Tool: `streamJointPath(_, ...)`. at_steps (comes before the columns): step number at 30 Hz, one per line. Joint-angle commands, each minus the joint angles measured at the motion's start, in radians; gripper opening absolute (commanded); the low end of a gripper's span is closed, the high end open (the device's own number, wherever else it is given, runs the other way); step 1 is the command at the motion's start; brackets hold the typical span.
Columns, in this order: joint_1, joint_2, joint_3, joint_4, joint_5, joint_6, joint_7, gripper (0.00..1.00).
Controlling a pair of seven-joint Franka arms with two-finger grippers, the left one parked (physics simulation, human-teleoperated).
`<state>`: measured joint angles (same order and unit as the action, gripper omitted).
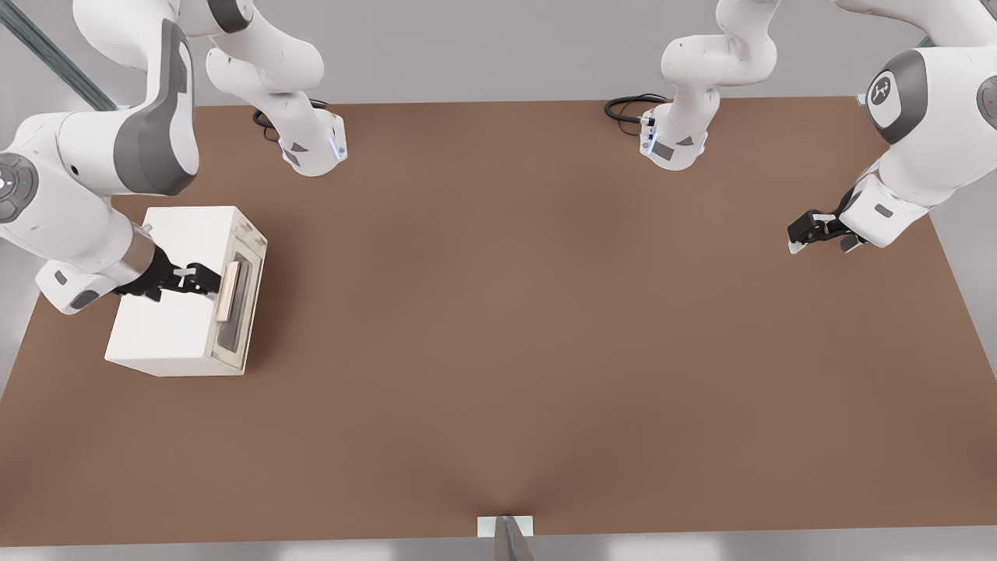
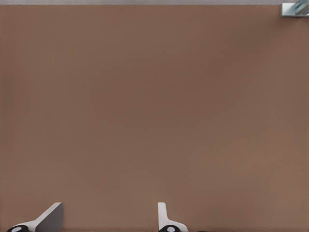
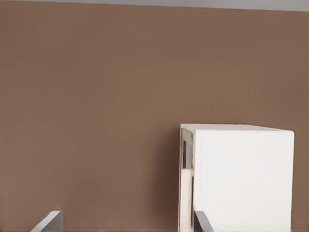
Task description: Keep left arm still and open the oven door with right arm
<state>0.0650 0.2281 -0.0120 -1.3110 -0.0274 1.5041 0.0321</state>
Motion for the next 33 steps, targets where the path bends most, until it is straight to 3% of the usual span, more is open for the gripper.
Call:
streamJointPath(1, 0.001, 0.0, 0.0, 0.001, 0.0, -0.03, -0.014, 1.0)
streamJointPath(2, 0.002, 0.005, 0.0, -0.004, -0.017, -0.036, -0.012, 1.0)
streamJointPath(5, 0.151, 0.077, 0.012, -0.05, -0.428, -0.082, -0.017, 1.0)
streamJointPath(7, 0.194, 0.091, 0.012, -0.114, -0.56, -0.073, 0.04, 1.0)
streamJointPath(8, 0.203, 0.086, 0.038, -0.155, -0.615, -0.062, 0.092, 0.81)
streamJointPath(9, 0.203, 0.074, 0.047, -0.203, -0.626, -0.044, 0.126, 0.45)
streamJointPath(10, 0.205, 0.057, 0.067, -0.267, -0.664, -0.018, 0.19, 0.21)
streamJointPath(11, 0.202, 0.054, 0.078, -0.289, -0.686, -0.012, 0.209, 0.06)
streamJointPath(12, 0.197, 0.036, 0.078, -0.335, -0.687, 0.024, 0.227, 0.01)
streamJointPath(19, 0.154, 0.022, 0.076, -0.545, -0.741, 0.254, 0.416, 0.0)
streamJointPath(33, 0.096, -0.069, 0.075, -0.798, -0.783, 0.432, 0.517, 0.0)
